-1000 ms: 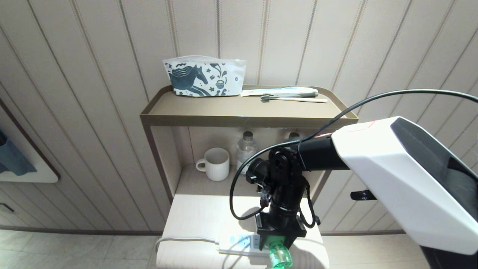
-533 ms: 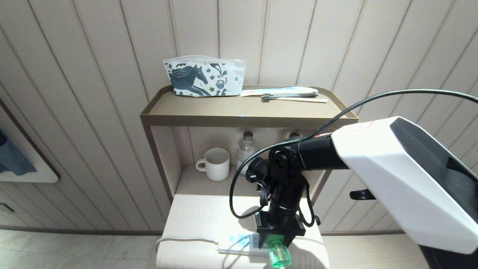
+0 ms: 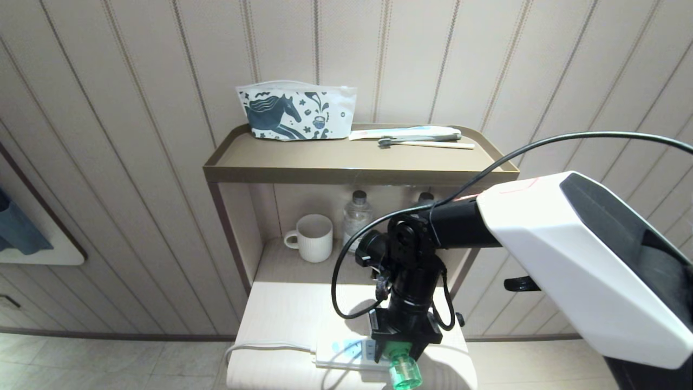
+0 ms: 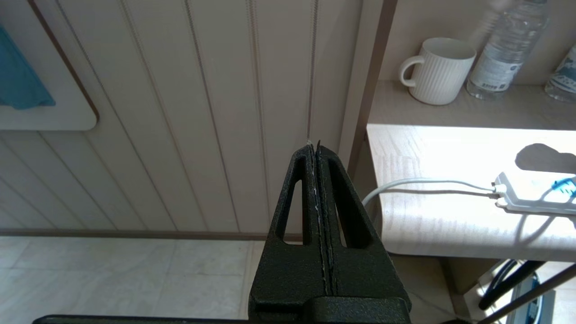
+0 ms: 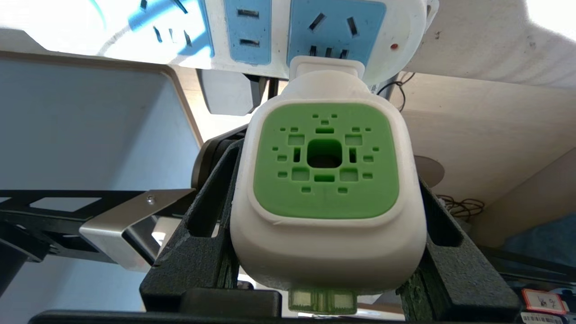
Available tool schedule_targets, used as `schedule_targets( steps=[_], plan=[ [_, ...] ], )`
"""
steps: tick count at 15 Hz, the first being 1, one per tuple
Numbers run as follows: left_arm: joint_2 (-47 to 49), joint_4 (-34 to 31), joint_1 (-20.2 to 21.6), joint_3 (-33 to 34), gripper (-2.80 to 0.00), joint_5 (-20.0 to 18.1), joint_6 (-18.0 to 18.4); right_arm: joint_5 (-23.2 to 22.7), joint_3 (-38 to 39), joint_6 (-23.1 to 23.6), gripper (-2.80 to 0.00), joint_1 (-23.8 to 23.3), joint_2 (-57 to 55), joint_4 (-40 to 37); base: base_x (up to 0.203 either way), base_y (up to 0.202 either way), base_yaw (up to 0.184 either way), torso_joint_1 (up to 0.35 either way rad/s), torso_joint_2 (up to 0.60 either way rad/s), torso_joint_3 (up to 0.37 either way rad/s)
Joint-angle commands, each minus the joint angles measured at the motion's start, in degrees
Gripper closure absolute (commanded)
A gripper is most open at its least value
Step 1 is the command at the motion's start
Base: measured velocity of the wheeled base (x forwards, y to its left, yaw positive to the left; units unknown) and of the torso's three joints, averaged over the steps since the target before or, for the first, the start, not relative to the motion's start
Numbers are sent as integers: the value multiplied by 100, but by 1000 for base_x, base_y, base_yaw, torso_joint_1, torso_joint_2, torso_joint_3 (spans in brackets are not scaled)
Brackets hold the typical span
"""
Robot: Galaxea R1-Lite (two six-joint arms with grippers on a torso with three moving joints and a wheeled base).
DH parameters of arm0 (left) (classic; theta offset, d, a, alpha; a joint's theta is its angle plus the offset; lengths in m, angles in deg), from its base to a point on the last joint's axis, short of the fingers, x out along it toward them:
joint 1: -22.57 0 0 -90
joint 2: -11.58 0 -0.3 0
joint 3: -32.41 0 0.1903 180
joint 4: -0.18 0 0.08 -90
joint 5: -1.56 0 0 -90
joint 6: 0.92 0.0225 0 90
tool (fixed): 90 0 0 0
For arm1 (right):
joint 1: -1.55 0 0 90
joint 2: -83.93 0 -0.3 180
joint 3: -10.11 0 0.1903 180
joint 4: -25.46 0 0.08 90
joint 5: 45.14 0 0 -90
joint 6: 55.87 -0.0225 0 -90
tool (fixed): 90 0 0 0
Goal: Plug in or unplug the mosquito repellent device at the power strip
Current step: Insert the plug into the socket
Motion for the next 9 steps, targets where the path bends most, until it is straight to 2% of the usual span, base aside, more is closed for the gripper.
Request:
schedule_targets(
  steps=[1,9],
  plan=[
    [-2,-2,0,0,0,-2,-1,-15,6,-3,0,3,-57,-30,0,0,0,0,0,0],
    [-2,-2,0,0,0,-2,-1,29,-73,200,0,-5,-116,-21,0,0,0,0,0,0]
  ],
)
